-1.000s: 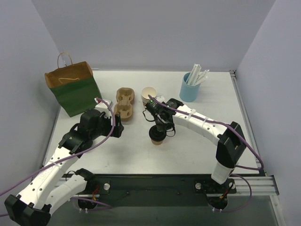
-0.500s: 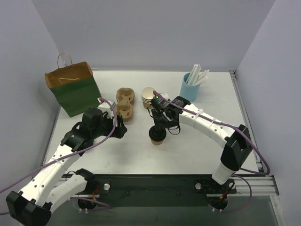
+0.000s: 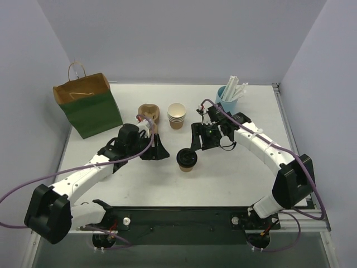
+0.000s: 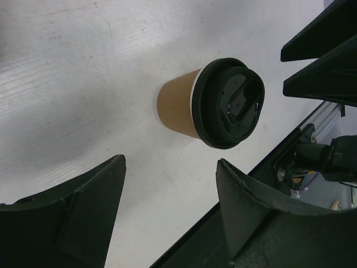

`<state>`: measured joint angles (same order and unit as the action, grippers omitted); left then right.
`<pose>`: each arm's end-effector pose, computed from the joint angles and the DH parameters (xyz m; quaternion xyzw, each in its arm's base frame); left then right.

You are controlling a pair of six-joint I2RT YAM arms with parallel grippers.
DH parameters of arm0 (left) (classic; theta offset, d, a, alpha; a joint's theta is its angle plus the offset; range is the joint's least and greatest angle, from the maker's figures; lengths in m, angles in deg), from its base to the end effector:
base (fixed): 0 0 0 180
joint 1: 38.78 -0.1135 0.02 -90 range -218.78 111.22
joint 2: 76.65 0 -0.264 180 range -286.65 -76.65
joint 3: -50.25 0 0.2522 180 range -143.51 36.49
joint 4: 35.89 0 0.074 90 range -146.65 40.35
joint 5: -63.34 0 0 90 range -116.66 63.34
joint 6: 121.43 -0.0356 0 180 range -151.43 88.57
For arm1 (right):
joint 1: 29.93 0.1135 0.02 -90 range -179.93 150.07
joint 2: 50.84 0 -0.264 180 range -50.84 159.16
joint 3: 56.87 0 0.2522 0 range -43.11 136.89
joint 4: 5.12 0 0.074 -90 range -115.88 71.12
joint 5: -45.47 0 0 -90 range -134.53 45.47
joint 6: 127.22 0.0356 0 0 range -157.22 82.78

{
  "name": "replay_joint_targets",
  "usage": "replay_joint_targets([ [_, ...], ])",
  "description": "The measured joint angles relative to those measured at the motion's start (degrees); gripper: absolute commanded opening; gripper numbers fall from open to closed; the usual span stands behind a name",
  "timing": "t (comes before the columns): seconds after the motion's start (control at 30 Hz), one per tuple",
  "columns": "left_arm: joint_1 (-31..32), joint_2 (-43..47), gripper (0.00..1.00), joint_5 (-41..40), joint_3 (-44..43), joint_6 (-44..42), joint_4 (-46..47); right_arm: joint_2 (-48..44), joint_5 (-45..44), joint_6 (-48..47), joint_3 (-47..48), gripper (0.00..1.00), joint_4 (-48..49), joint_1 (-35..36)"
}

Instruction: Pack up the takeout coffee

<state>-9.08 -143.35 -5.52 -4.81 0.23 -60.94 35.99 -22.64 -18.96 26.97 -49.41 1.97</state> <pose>0.2095 -0.1343 0.2410 0.0673 0.8798 -0.3660 0.2956 0.2730 0.1856 0.2853 -0.1772 0.8997 0.3117 0.2489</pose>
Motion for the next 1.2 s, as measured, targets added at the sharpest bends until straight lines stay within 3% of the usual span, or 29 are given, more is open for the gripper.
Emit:
replay_joint_targets([
  [0.23,1.84,-4.74,0.72,0.85,0.11,3.30,6.25,2.12,10.16,-3.93,-0.13,0.57,2.97,-3.76],
  [0.5,3.17,-8.57,0.69,0.28,0.59,4.63,10.95,5.99,13.99,-6.43,-1.27,0.57,4.90,-3.80],
  [0.7,4.92,-12.48,0.67,-1.20,1.38,5.18,12.55,7.32,15.39,-6.40,-5.07,0.38,7.85,-3.80],
  [1.2,6.23,-12.90,0.64,-4.17,2.47,5.66,15.39,6.19,18.47,-4.74,-8.94,0.32,14.14,-4.52],
])
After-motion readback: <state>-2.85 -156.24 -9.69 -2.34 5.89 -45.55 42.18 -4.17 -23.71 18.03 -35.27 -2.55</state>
